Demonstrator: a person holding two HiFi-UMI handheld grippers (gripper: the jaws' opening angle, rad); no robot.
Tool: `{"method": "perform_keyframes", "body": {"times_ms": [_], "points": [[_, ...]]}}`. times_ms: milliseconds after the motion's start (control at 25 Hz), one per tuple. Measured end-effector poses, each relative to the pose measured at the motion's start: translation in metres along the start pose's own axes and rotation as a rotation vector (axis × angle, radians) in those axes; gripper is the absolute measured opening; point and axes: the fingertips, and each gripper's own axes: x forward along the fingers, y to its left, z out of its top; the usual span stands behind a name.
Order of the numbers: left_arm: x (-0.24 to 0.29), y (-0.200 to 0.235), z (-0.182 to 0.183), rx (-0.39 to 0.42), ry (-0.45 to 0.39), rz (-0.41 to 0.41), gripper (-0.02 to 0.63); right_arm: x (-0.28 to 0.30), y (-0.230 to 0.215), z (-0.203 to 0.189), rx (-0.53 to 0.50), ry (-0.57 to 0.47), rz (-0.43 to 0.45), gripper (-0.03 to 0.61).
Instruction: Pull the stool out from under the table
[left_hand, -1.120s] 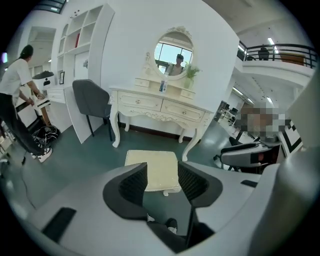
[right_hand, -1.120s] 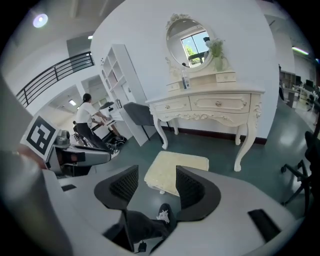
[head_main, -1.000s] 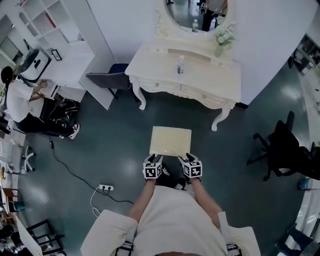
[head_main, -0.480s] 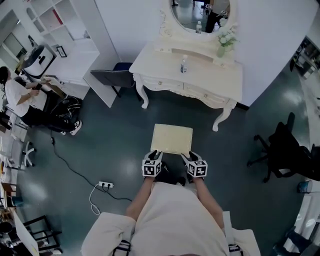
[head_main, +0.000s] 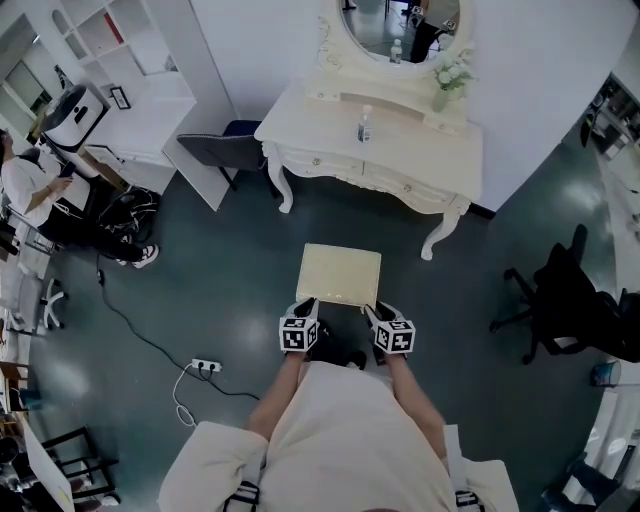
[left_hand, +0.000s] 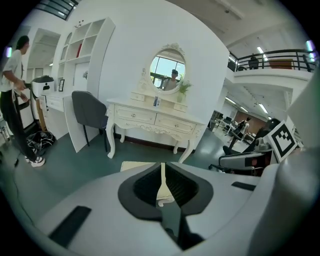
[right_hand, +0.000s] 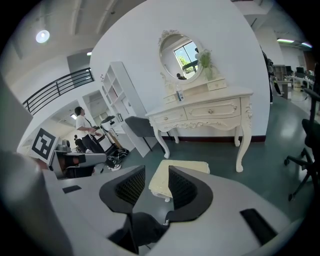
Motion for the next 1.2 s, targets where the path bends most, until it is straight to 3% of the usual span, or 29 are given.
{"method": "perform_keyframes", "body": {"times_ms": [400,560,1200], "points": [[-0.001,-0.010,0.001,0.018,0.011,-0.009,0.015,-0.005,-0.003,-0.003,-0.002,0.005,-0.002,0.080],[-0.001,-0.012,-0.003,-0.011,0.014,-0.030,0.015,-0.007,-0.003,-0.003,0.011,0.011,0.016,0.047],[-0.003,-0.012,-0.015,-0.018,0.029,-0.018,0.015,-0.015,-0.010,-0.013,0.005,0.032,0.000,0.043]]}}
